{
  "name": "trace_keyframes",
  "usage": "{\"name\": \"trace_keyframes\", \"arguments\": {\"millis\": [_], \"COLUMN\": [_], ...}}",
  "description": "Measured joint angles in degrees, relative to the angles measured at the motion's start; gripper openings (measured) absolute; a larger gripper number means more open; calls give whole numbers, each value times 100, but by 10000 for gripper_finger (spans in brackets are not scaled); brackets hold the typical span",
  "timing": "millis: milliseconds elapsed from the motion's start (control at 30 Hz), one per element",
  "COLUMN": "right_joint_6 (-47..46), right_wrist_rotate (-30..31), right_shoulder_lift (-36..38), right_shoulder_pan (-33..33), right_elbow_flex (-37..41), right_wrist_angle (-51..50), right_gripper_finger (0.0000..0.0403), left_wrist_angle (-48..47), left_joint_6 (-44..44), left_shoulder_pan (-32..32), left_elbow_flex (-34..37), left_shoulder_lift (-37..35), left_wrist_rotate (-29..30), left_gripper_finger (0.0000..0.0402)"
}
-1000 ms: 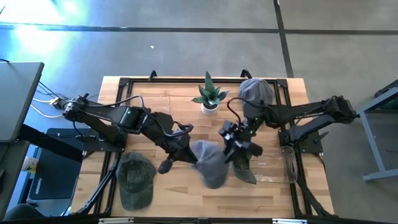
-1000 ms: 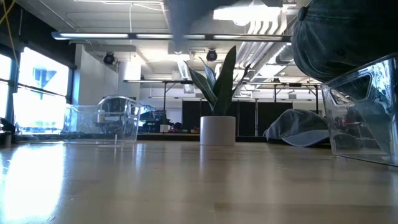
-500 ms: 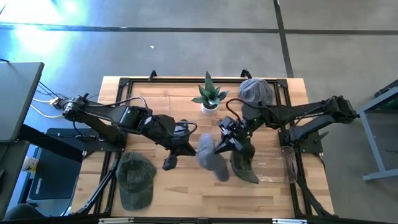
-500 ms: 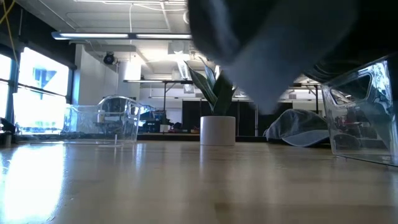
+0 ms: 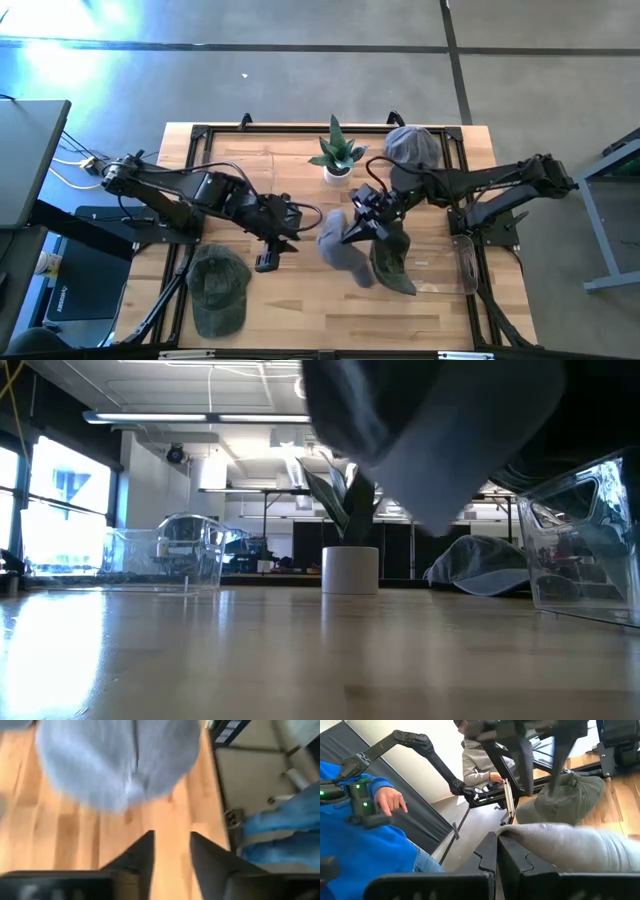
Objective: Pick & Place hat
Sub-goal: Put the left gray cap into the left transparent bin
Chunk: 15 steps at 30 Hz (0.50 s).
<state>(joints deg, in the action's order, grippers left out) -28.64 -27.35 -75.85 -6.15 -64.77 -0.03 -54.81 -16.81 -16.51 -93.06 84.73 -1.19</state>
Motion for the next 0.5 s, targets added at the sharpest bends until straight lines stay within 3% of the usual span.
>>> {"name": "trace_keyframes", "arguments": {"millis": [200, 333, 400, 500], "right_joint_6": [-90, -154, -336, -538], "right_wrist_rotate": [-10, -125, -309, -469], "right_shoulder_lift": [163, 244, 275, 310], "right_shoulder_pan": [2, 2, 2, 2], "right_elbow_flex": [-4, -4, -4, -4], "right_wrist_angle": [162, 261, 455, 734], "right_gripper_finger": [1, 0, 0, 0], "left_wrist_angle": [-249, 616, 1375, 2861], "left_joint_6": [346, 359, 535, 789], "left_shoulder_pan": [1, 69, 114, 122], "left_elbow_flex": [334, 843, 1141, 1428], "left_shoulder_lift": [134, 177, 233, 215], "left_wrist_rotate": [1195, 1873, 1821, 1183], "left_gripper_finger": [263, 321, 337, 346]}}
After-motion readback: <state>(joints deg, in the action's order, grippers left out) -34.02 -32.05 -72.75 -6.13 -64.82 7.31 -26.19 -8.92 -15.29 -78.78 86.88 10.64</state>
